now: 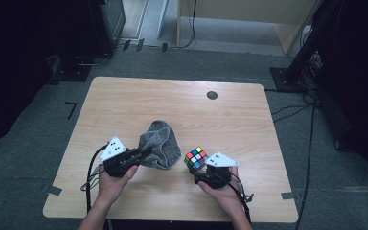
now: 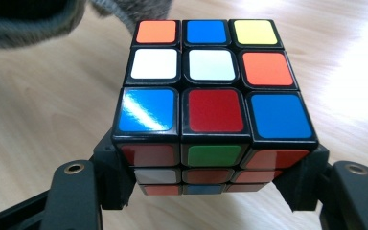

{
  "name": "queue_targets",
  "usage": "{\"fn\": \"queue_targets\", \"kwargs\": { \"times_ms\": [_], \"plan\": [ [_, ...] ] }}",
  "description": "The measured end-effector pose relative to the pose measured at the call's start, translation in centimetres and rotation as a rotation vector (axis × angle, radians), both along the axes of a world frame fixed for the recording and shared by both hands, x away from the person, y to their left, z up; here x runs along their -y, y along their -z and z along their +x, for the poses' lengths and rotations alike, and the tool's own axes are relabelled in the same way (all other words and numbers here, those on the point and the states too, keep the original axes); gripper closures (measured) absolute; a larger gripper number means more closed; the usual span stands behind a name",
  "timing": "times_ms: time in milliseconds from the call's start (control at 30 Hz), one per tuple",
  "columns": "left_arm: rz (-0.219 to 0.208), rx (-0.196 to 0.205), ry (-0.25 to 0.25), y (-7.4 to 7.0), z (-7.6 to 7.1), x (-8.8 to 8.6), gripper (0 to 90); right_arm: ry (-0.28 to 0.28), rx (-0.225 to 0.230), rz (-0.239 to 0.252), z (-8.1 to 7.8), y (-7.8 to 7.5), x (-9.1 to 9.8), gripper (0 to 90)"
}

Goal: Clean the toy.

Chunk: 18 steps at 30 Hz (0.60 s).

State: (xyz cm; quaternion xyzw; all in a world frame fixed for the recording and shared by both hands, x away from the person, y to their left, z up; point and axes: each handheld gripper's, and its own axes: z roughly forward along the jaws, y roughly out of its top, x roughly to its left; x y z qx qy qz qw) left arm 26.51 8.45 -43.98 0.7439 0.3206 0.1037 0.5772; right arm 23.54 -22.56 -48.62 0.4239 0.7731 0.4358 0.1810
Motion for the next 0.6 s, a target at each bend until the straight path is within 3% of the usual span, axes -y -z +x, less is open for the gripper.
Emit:
{"fn": "queue_targets", "kwargs": {
  "times_ms": [100, 167, 200, 267, 333, 367, 433, 500, 567, 600],
  "plan": [
    [-0.007, 0.007, 0.118, -0.7, -0.9, 1.6, 82.7, -0.045, 0.002, -0.033, -0.4, 0.2, -1.5, 34.5],
    [0.035, 0.014, 0.176, -0.8, -1.4, 3.1, 82.1, -0.078, 0.015, -0.045, -0.7, 0.2, -2.5, 34.5],
    [0.08, 0.013, 0.187, -0.6, -1.6, 3.8, 81.5, -0.096, 0.02, -0.04, -0.9, 0.1, -2.9, 34.5],
    [0.167, 0.025, 0.173, 0.0, -1.9, 5.1, 77.0, -0.127, 0.038, -0.013, -1.1, -0.3, -3.4, 34.6],
    [0.191, 0.019, 0.138, 0.2, -1.9, 5.4, 72.7, -0.113, 0.055, -0.071, -1.3, -0.4, -3.7, 34.6],
    [0.184, 0.012, 0.132, 0.1, -1.7, 5.2, 74.3, -0.11, 0.067, -0.077, -1.3, -0.4, -3.5, 34.6],
    [0.191, 0.008, 0.089, 0.1, -1.4, 4.9, 79.9, -0.109, 0.075, -0.042, -1.4, -0.5, -2.9, 34.7],
    [0.169, -0.031, 0.077, 0.3, -0.9, 4.7, 81.0, -0.109, 0.084, -0.02, -1.4, -0.8, -2.4, 34.6],
    [0.142, -0.057, 0.09, 0.5, -0.9, 5.0, 80.9, -0.115, 0.096, -0.04, -1.4, -0.9, -2.4, 34.6],
    [0.154, -0.039, 0.086, 0.5, -1.2, 5.4, 80.4, -0.114, 0.099, -0.053, -1.5, -0.8, -2.5, 34.6]
  ]
}}
